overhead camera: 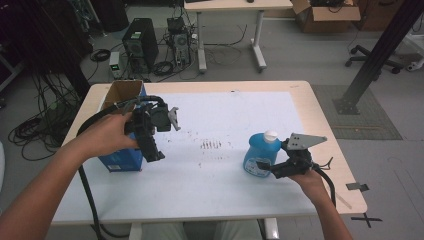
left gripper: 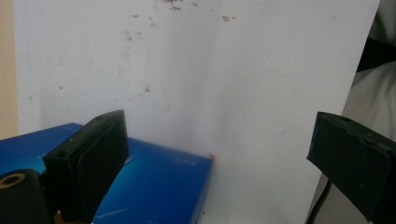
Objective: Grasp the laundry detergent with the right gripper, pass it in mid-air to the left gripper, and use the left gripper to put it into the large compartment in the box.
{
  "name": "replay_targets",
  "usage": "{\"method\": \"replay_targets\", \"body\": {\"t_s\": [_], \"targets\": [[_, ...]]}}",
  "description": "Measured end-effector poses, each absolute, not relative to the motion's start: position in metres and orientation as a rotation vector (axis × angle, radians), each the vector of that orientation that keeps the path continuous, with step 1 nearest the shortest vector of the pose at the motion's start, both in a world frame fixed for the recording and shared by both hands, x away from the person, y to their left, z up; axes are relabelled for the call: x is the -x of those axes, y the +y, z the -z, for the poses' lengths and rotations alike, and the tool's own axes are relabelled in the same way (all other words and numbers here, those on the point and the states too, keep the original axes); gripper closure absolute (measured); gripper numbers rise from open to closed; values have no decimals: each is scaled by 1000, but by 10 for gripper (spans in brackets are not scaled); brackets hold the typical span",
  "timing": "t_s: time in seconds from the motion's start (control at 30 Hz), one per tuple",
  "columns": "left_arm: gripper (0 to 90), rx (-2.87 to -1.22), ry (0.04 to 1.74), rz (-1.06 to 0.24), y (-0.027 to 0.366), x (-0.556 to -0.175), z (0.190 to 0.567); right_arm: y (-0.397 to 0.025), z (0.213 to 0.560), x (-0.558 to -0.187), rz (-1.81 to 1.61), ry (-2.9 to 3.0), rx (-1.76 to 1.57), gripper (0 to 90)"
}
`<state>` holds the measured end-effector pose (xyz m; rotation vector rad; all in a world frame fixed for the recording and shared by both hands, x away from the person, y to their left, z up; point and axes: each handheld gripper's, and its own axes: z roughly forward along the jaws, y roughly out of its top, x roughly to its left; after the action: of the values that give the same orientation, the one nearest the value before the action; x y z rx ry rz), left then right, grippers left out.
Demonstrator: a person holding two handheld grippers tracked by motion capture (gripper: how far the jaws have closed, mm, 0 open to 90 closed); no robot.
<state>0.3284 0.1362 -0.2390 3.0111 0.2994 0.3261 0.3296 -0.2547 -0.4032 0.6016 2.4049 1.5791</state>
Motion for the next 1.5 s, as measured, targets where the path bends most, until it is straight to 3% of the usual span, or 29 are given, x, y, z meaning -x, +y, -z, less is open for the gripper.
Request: {"method": "replay_targets", "body": {"t_s": [1.1,1.5], "targets": [[56,-3010,309,-324,138,-329,241,-254,404,-331,-1590,2391,-569,416],[56,-3007,311,-329,138,-329,238,-254,401,-331,-1561,2391,-566,440]]}}
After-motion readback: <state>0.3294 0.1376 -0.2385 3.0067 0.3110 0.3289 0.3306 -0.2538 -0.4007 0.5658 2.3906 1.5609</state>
